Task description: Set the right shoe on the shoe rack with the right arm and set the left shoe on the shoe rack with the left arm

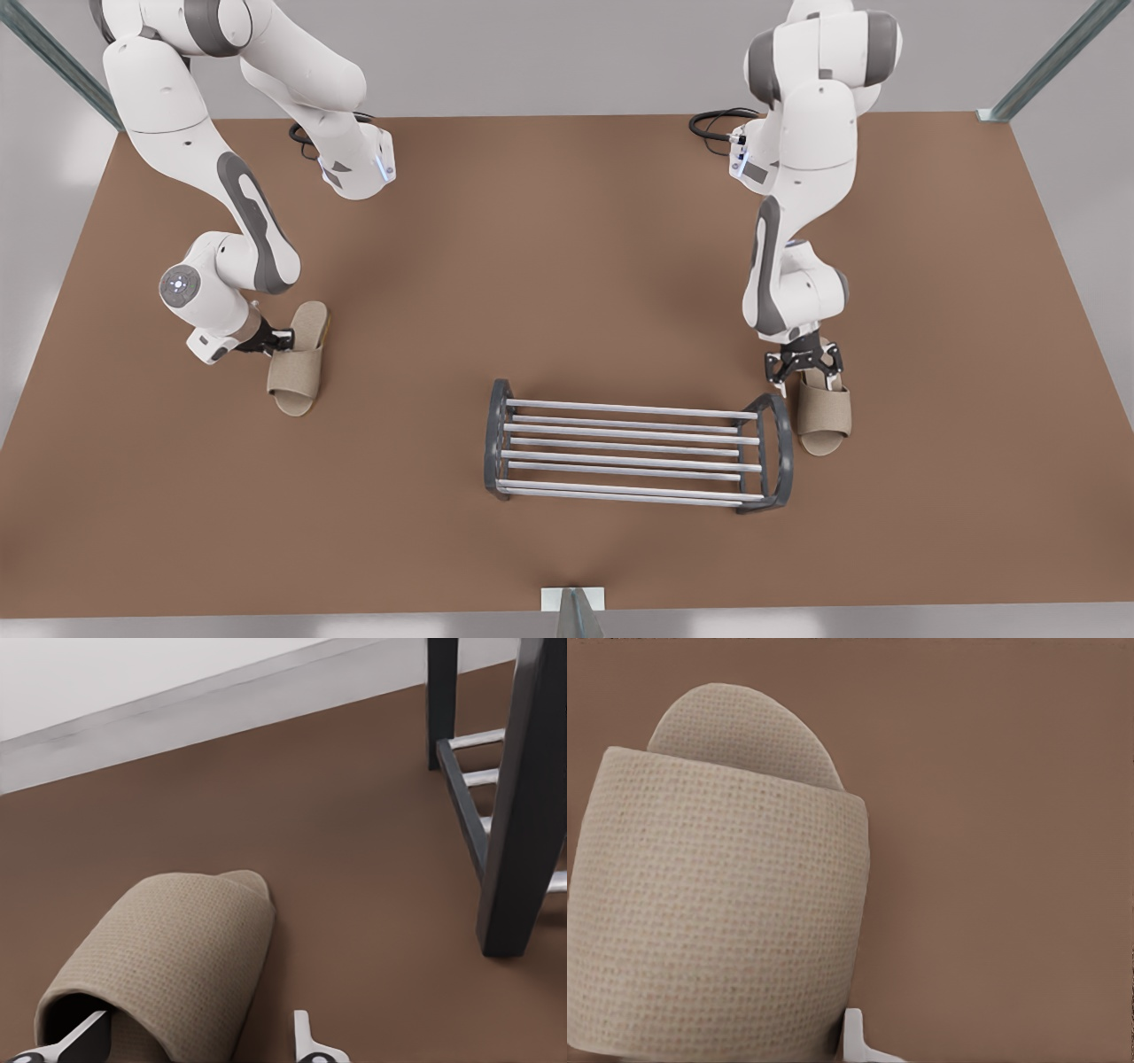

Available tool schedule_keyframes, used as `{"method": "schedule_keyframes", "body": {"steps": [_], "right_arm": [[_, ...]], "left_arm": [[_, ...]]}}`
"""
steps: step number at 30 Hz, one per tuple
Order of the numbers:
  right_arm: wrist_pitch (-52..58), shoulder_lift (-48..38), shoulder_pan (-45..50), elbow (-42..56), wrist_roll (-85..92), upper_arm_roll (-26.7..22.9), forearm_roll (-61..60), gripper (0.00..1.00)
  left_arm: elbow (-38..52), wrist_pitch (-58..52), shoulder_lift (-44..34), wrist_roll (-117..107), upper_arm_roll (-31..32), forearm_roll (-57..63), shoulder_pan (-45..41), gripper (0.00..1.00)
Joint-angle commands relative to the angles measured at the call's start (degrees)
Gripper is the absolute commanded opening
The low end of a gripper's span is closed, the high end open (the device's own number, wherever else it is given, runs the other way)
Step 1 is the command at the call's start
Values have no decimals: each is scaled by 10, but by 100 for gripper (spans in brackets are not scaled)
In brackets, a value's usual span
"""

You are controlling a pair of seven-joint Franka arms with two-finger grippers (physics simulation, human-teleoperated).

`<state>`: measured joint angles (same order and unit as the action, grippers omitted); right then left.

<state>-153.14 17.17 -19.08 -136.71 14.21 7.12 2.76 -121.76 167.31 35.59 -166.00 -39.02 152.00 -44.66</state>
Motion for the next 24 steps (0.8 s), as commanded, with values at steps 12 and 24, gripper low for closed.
{"method": "schedule_keyframes", "body": {"steps": [12, 24], "right_arm": [[207, -9, 14, 146, 19, 45, 1, 21], [452, -16, 19, 366, -25, 108, 0, 21]], "left_arm": [[58, 21, 30, -383, 23, 0, 31, 100], [89, 77, 48, -376, 23, 1, 41, 58]]}}
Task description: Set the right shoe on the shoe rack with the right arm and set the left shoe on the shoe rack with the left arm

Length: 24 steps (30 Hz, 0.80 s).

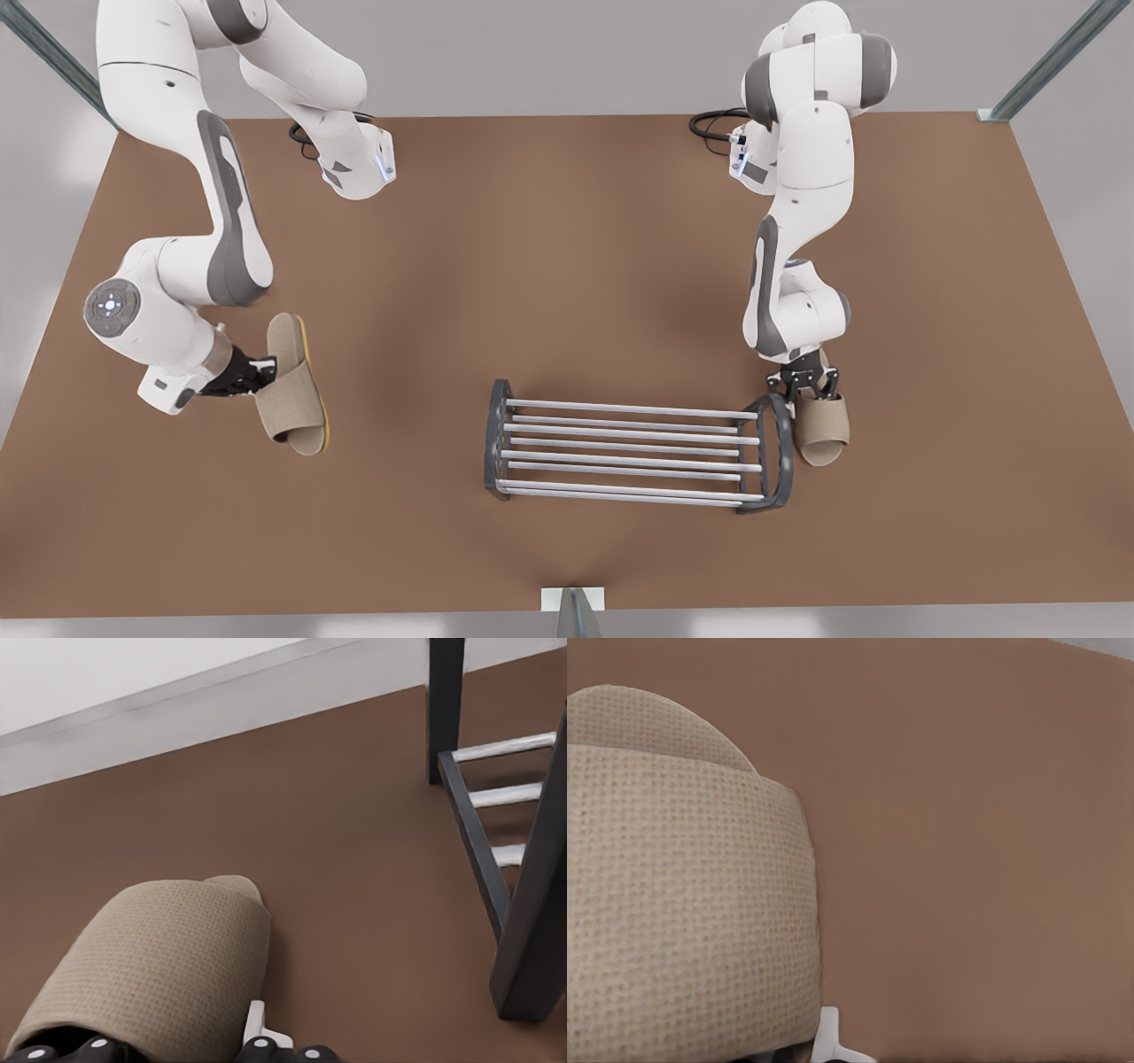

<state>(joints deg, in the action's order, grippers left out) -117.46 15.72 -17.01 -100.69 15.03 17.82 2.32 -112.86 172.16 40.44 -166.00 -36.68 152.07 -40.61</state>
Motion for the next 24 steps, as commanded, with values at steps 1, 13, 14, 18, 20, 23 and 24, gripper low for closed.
{"method": "schedule_keyframes", "body": {"steps": [1, 13, 14, 18, 20, 23, 24], "right_arm": [[129, -2, 2, 36, -45, 2, -7, 21], [205, -6, 91, 123, -409, 110, -35, 21], [204, -16, 90, 113, -430, 123, -51, 21], [169, -32, 94, 82, -434, 135, -101, 21], [140, -31, 97, 88, -436, 135, -101, 21], [74, -24, 121, 92, -437, 136, -119, 21], [62, -17, 138, 99, -464, 135, -120, 21]], "left_arm": [[5, 36, -1, -376, -1, 2, 0, 51], [37, 136, -48, -366, -41, 25, -2, 21], [36, 149, -72, -362, -58, 26, -3, 21], [38, 169, -207, -351, -75, 58, -9, 21], [55, 174, -234, -342, -70, 48, -38, 21], [120, 178, -233, -344, -69, 2, -112, 21], [146, 189, -233, -346, -69, 1, -125, 21]]}}
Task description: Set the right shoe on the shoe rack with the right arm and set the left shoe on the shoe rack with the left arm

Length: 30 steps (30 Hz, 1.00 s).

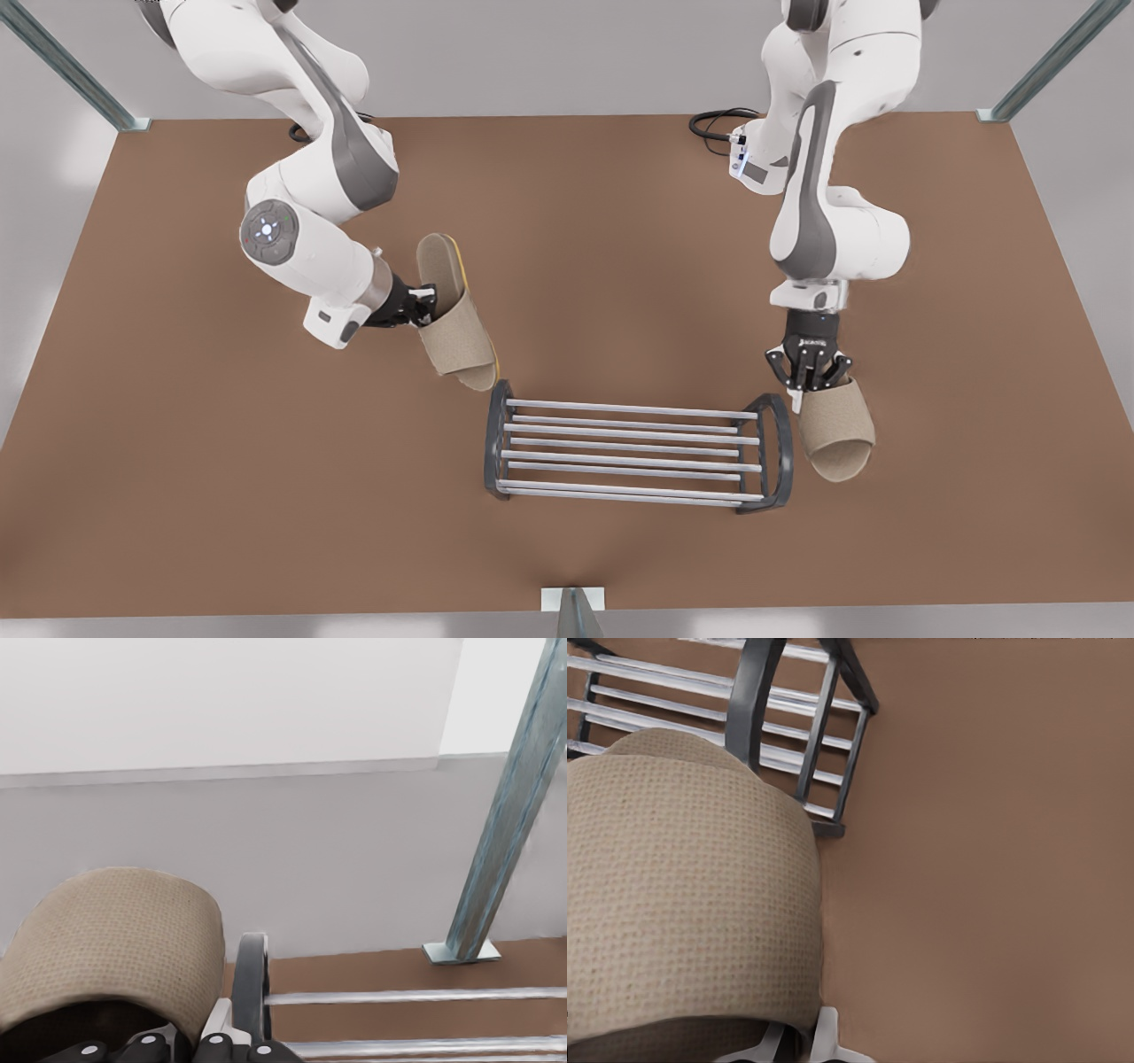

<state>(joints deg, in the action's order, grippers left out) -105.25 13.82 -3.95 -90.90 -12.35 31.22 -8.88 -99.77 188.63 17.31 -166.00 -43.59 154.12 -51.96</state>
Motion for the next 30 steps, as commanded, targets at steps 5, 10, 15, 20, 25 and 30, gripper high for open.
{"method": "schedule_keyframes", "body": {"steps": [5, 10, 15, 20, 25, 30], "right_arm": [[-83, 28, 79, 42, -276, 0, -3, 21], [-165, 68, 142, 63, -326, -12, 4, 21], [-165, 124, 188, 136, -308, -66, 62, 21], [-167, 165, 249, 187, -291, -129, 71, 21], [-188, 199, 287, 216, -290, -166, 84, 21], [-217, 228, 294, 226, -292, -167, 118, 21]], "left_arm": [[59, 110, -20, -332, -26, 15, -25, 21], [66, 97, 26, -322, -18, -57, -66, 21], [136, 89, 128, -322, -18, -157, -59, 21], [167, 68, 202, -330, -12, -208, -29, 21], [213, 68, 236, -330, 51, -213, 41, 21], [222, 68, 261, -328, 53, -214, 56, 21]]}}
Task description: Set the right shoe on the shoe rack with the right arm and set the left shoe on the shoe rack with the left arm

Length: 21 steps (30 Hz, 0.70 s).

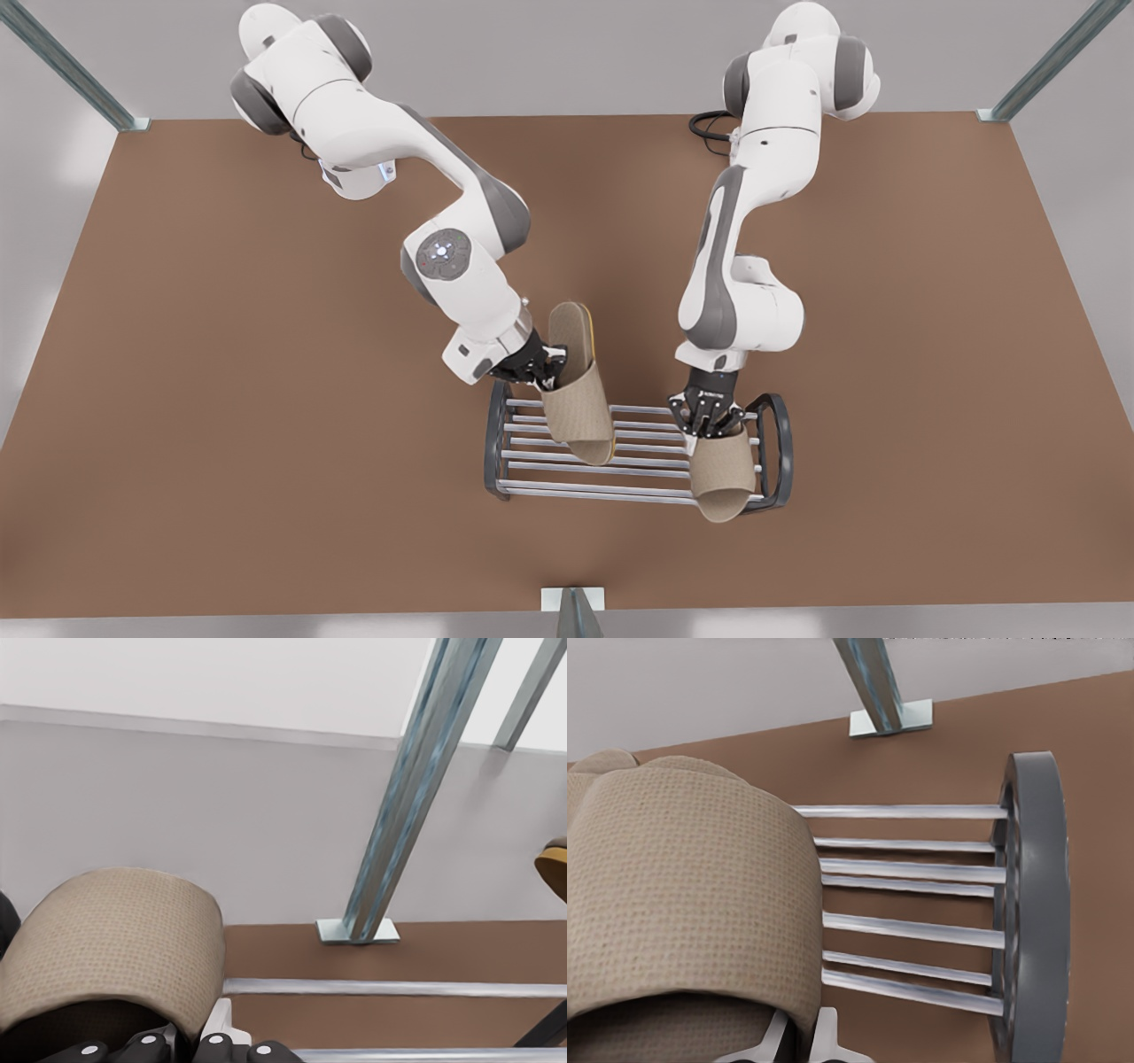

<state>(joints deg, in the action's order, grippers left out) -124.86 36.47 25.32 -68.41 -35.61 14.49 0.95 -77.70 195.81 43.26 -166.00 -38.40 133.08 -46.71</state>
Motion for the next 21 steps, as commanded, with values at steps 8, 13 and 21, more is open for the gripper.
{"method": "schedule_keyframes", "body": {"steps": [8, 13, 21], "right_arm": [[-68, 29, 35, -2, -68, -12, 37, 21], [-106, 49, 70, -3, -69, -40, 36, 21], [-122, 59, 76, 6, -39, -90, 37, 21]], "left_arm": [[-1, 3, 2, -329, 0, 5, 6, 100], [-4, 13, -6, -330, -5, 9, -5, 100], [-71, 48, -79, -325, -43, 75, -36, 100]]}}
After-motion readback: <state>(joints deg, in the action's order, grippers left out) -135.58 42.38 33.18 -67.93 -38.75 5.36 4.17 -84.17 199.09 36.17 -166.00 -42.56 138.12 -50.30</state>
